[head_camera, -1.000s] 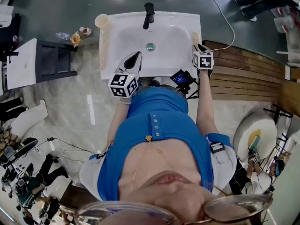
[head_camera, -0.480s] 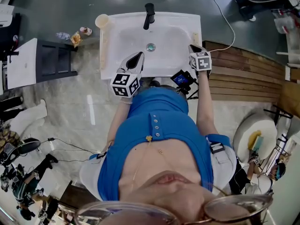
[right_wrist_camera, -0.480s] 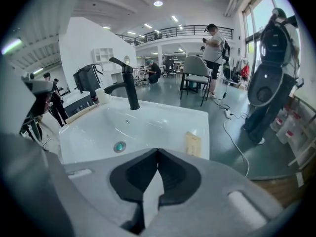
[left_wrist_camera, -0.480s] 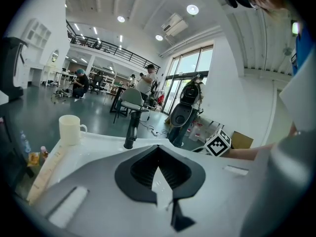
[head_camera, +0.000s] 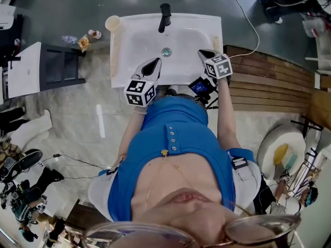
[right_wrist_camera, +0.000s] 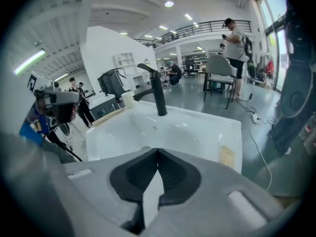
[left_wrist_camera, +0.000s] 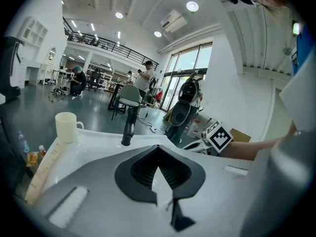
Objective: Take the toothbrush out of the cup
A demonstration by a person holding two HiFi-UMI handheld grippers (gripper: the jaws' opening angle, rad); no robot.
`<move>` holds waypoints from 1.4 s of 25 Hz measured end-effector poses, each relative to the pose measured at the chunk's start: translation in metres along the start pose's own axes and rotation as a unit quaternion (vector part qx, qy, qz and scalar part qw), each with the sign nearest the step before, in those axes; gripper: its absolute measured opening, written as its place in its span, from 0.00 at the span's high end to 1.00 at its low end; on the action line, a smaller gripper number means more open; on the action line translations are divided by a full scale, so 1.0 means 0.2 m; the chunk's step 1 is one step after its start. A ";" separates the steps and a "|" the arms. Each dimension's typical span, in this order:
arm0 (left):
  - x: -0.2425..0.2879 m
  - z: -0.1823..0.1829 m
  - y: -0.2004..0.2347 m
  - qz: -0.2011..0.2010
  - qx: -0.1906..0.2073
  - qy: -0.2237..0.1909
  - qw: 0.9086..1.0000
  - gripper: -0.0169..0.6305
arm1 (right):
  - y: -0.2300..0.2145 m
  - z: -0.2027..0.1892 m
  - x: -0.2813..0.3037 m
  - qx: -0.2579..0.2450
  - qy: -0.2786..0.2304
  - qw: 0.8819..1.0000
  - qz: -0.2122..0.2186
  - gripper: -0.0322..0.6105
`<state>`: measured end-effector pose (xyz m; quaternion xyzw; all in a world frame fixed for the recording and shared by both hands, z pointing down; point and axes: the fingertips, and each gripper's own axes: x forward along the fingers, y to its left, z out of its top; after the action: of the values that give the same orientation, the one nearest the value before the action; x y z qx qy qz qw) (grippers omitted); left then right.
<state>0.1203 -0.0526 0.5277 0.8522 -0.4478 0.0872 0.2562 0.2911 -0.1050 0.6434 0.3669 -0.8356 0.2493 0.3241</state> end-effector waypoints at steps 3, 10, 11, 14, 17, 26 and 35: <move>0.01 -0.01 0.00 -0.001 0.001 0.006 1.000 0.97 | 0.08 0.03 0.02 -0.026 0.000 0.999 0.027 0.95; 0.00 -0.02 -0.01 -0.002 0.004 0.012 1.000 0.97 | 0.20 0.10 0.00 -0.081 -0.006 0.995 0.049 0.95; 0.00 -0.02 -0.01 -0.003 0.004 0.012 1.000 0.97 | 0.22 0.12 0.00 -0.085 -0.009 0.995 0.054 0.95; 0.01 -0.03 -0.01 -0.005 0.005 0.015 1.000 0.97 | 0.27 0.17 -0.03 -0.098 -0.019 0.993 0.064 0.95; 0.02 -0.02 -0.02 -0.006 0.008 0.014 1.000 0.97 | 0.33 0.22 -0.04 -0.110 -0.027 0.991 0.074 0.95; 0.05 0.01 -0.03 -0.009 0.019 0.008 1.000 0.97 | 0.49 0.36 -0.09 -0.131 -0.070 0.984 0.095 0.95; 0.05 0.07 -0.05 -0.008 0.037 -0.006 0.999 0.97 | 0.63 0.50 -0.19 -0.154 -0.153 0.969 0.115 0.95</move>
<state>0.1329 -0.0622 0.5150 0.8654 -0.4386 0.0966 0.2222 0.1768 -0.0769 0.5276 0.2472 -0.9403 0.0939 0.2142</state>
